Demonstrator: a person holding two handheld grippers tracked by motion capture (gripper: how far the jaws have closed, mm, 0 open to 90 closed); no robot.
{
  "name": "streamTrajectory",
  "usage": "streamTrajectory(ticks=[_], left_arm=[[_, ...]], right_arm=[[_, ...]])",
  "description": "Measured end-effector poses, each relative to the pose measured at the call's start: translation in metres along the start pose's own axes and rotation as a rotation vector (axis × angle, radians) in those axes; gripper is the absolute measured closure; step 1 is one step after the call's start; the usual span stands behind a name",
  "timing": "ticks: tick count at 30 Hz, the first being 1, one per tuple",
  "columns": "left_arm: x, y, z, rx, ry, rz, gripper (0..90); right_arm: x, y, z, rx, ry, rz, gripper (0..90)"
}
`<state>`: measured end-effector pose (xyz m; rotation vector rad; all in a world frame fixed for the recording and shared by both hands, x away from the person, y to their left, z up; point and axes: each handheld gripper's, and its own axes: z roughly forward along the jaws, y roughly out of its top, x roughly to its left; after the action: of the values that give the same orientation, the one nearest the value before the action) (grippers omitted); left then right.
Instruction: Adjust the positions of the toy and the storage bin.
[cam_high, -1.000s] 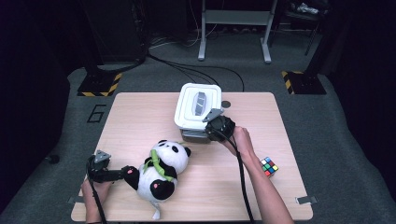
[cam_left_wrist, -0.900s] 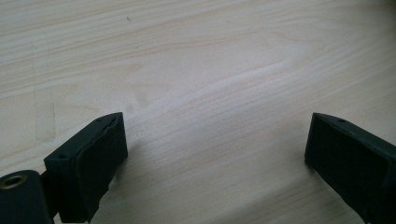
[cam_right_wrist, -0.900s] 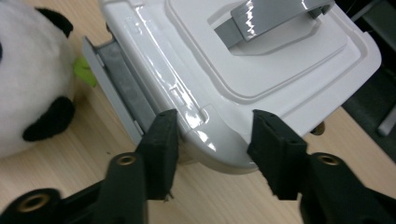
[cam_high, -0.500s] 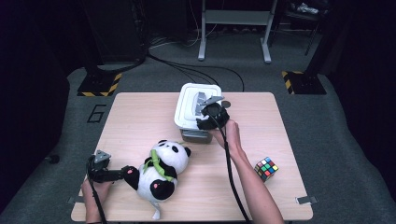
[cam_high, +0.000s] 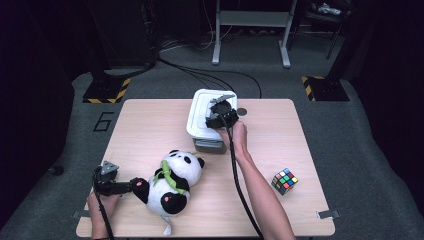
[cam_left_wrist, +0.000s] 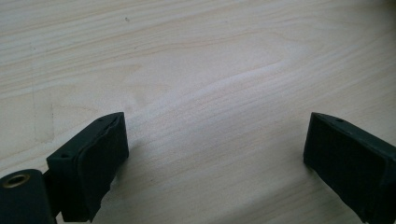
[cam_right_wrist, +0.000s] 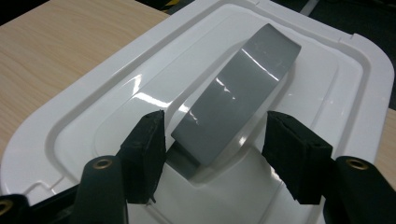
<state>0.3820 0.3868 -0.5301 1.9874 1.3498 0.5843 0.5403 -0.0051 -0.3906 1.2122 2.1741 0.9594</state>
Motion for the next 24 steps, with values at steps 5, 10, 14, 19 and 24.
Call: streamTrajectory(ticks=[5, 10, 14, 19, 24], left_arm=[[0.000, 0.000, 0.000, 0.001, -0.001, -0.001, 6.6], [0.000, 0.000, 0.000, -0.003, -0.001, -0.002, 6.7], [0.000, 0.000, 0.000, -0.006, 0.001, -0.001, 6.7], [0.000, 0.000, 0.000, 0.000, -0.002, 0.000, 6.7], [0.000, 0.000, 0.000, -0.001, -0.001, -0.001, 6.7]], right_arm=[[0.004, 0.003, 0.007, 0.003, -0.025, 0.002, 44.8], [0.003, 0.002, 0.004, 0.010, -0.021, 0.000, 50.2], [-0.003, 0.000, 0.000, 0.021, -0.022, -0.012, 51.8], [-0.012, -0.003, -0.006, 0.039, -0.021, -0.037, 54.0], [-0.024, -0.009, -0.014, 0.049, -0.032, -0.058, 56.4]])
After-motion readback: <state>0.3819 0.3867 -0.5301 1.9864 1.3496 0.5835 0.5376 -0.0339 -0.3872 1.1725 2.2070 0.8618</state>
